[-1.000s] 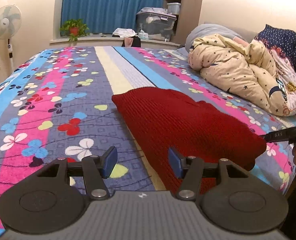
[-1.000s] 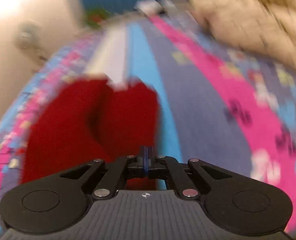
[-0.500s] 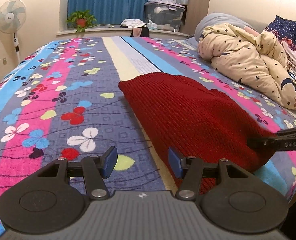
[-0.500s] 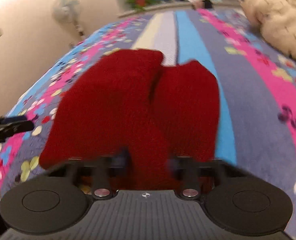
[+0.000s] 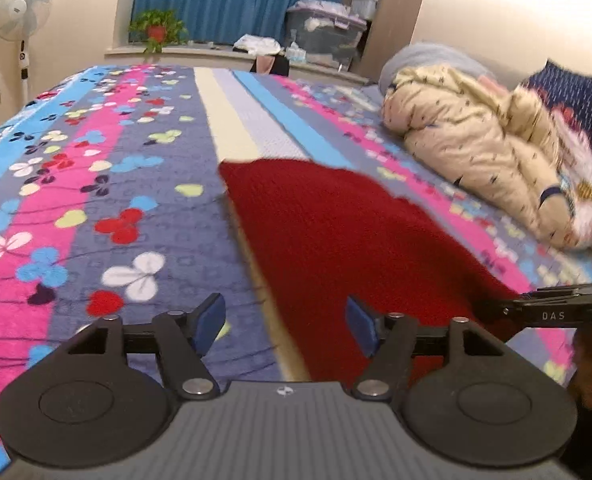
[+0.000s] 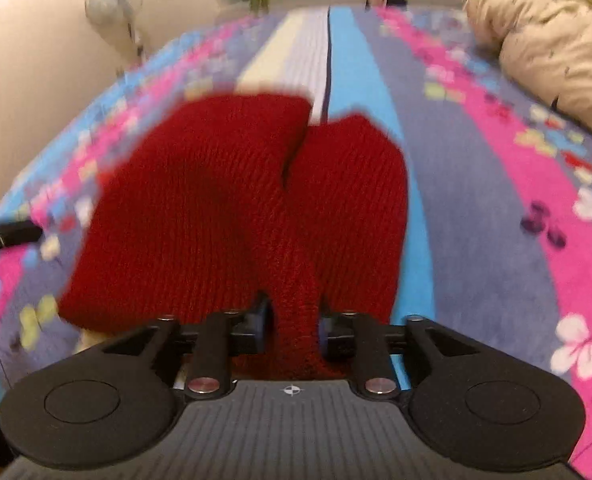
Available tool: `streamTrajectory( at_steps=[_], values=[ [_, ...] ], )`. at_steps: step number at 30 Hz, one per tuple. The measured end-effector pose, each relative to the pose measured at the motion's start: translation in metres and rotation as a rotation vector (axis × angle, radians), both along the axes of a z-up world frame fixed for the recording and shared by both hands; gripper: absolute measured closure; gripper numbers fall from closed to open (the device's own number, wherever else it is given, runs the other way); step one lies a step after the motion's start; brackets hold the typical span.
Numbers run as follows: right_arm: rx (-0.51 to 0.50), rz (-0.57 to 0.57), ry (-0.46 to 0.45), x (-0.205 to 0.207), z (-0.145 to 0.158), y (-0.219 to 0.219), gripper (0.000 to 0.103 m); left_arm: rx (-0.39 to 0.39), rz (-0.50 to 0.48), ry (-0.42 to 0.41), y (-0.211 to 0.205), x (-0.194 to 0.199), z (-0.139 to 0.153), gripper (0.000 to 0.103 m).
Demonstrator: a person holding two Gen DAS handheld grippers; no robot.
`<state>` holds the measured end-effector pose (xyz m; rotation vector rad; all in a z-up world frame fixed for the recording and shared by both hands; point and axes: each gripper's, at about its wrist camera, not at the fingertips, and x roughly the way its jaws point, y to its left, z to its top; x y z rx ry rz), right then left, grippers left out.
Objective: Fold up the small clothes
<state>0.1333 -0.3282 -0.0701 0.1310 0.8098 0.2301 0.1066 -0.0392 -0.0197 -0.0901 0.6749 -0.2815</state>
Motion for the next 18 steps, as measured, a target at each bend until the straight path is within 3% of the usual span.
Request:
streamTrajectory(
  at_steps=[1,3,5,8,9,11,14,16,18],
  values=[
    [0.021,-0.025,-0.036,-0.003,0.006,-0.003,0.050,-0.006,-0.007,-0.009,-0.004,0.001,0.003,0.030],
    [0.057,-0.074,-0.104,-0.003,0.016,-0.011,0.037,-0.005,-0.032,-0.018,-0.016,0.007,0.005,0.029],
    [0.073,-0.092,-0.114,0.001,0.013,-0.018,0.033,0.025,-0.063,0.001,-0.029,0.014,-0.005,0.029],
    [-0.033,-0.051,0.046,0.015,-0.018,-0.010,0.028,0.175,-0.093,0.198,-0.053,0.038,-0.050,0.023],
    [-0.089,-0.044,0.092,0.019,-0.030,-0.006,0.023,0.189,-0.074,0.227,-0.055,0.042,-0.055,0.020],
    [-0.099,-0.064,0.101,0.021,-0.031,-0.005,0.019,0.149,-0.053,0.235,-0.052,0.048,-0.048,0.019],
    [-0.002,-0.108,0.043,0.025,-0.016,-0.017,0.020,0.075,-0.030,0.195,-0.040,0.058,-0.025,0.018],
    [0.053,-0.149,0.021,0.029,-0.012,-0.028,0.018,-0.011,0.021,0.175,-0.025,0.072,-0.013,0.016],
    [0.105,-0.172,0.017,0.031,-0.013,-0.033,0.018,-0.121,0.098,0.174,-0.008,0.091,-0.006,0.007]
  ],
)
